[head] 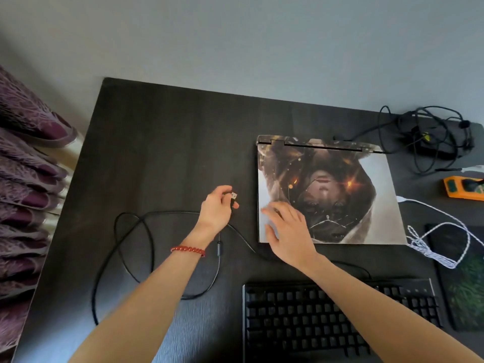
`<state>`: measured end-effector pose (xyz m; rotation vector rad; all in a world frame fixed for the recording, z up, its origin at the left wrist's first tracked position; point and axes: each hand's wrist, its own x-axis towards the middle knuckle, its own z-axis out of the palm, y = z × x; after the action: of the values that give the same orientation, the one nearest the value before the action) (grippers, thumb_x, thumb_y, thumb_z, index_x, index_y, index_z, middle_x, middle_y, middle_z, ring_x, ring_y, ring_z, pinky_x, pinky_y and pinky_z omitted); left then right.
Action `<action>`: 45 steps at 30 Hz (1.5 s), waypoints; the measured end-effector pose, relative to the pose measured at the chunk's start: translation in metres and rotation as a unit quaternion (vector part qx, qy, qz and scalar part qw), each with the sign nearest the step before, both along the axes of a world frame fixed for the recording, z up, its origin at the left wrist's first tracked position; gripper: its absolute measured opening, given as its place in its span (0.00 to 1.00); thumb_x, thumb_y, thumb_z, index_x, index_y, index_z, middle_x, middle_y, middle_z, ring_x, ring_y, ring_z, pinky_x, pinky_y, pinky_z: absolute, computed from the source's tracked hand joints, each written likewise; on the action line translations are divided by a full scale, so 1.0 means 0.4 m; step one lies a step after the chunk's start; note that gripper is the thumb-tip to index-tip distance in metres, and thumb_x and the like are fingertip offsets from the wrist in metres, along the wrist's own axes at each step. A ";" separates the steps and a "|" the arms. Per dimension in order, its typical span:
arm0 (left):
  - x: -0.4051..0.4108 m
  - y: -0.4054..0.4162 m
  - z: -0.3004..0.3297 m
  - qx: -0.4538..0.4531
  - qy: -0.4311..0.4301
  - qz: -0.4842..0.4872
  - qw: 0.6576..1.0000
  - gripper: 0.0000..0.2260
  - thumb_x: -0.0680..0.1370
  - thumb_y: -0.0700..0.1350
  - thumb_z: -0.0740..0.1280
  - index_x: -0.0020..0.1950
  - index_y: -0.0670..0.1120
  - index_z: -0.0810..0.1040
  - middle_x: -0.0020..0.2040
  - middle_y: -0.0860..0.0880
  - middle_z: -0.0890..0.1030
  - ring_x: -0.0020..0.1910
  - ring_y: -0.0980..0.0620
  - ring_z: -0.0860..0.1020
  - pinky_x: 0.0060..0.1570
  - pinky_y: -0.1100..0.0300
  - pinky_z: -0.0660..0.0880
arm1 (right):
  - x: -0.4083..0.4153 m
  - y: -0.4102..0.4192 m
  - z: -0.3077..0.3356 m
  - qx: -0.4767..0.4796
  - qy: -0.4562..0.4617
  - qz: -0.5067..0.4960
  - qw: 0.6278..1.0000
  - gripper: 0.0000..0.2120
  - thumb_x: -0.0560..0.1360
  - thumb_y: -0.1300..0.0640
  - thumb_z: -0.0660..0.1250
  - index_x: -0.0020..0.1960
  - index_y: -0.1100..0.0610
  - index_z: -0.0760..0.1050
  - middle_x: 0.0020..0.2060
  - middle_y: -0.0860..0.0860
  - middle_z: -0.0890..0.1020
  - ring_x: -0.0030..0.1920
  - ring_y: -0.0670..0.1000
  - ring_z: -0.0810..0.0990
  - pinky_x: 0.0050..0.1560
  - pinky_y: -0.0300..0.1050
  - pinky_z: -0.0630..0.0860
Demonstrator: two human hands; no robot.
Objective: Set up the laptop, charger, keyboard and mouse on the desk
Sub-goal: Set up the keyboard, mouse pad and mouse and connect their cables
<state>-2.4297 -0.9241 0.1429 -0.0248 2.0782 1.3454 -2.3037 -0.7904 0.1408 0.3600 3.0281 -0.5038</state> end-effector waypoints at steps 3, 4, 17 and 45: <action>0.013 -0.003 -0.051 -0.061 0.041 -0.059 0.995 0.11 0.77 0.44 0.64 0.57 0.41 0.71 0.46 0.48 0.81 0.49 0.51 0.76 0.43 0.68 0.64 | 0.016 0.020 -0.041 0.069 -0.048 0.021 0.996 0.24 0.74 0.52 0.62 0.69 0.54 0.66 0.69 0.55 0.68 0.71 0.56 0.65 0.69 0.62 0.59; 0.021 -0.001 -0.060 -0.064 0.052 -0.081 0.993 0.11 0.75 0.42 0.66 0.56 0.42 0.72 0.48 0.48 0.80 0.50 0.50 0.76 0.44 0.69 0.64 | 0.017 0.022 -0.049 0.072 -0.052 0.011 0.996 0.26 0.74 0.51 0.62 0.70 0.53 0.64 0.70 0.56 0.66 0.72 0.57 0.63 0.69 0.63 0.57; -0.004 0.036 -0.112 -0.046 0.262 -0.150 0.952 0.09 0.75 0.42 0.67 0.54 0.46 0.78 0.46 0.47 0.83 0.50 0.48 0.77 0.57 0.56 0.65 | -0.037 -0.003 -0.088 0.087 0.010 -0.111 0.990 0.22 0.74 0.51 0.53 0.64 0.54 0.71 0.66 0.57 0.73 0.69 0.58 0.68 0.68 0.66 0.58; 0.002 0.030 -0.128 -0.092 0.345 -0.179 0.917 0.09 0.71 0.39 0.71 0.50 0.46 0.82 0.42 0.46 0.81 0.44 0.44 0.77 0.48 0.51 0.68 | -0.040 -0.004 -0.092 0.120 -0.010 -0.112 0.986 0.21 0.73 0.51 0.54 0.64 0.53 0.71 0.65 0.55 0.73 0.67 0.57 0.70 0.68 0.64 0.58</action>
<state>-2.4289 -0.9122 0.0916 0.8215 2.6031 1.0034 -2.3197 -0.7920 0.1040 0.7205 3.0496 -0.1396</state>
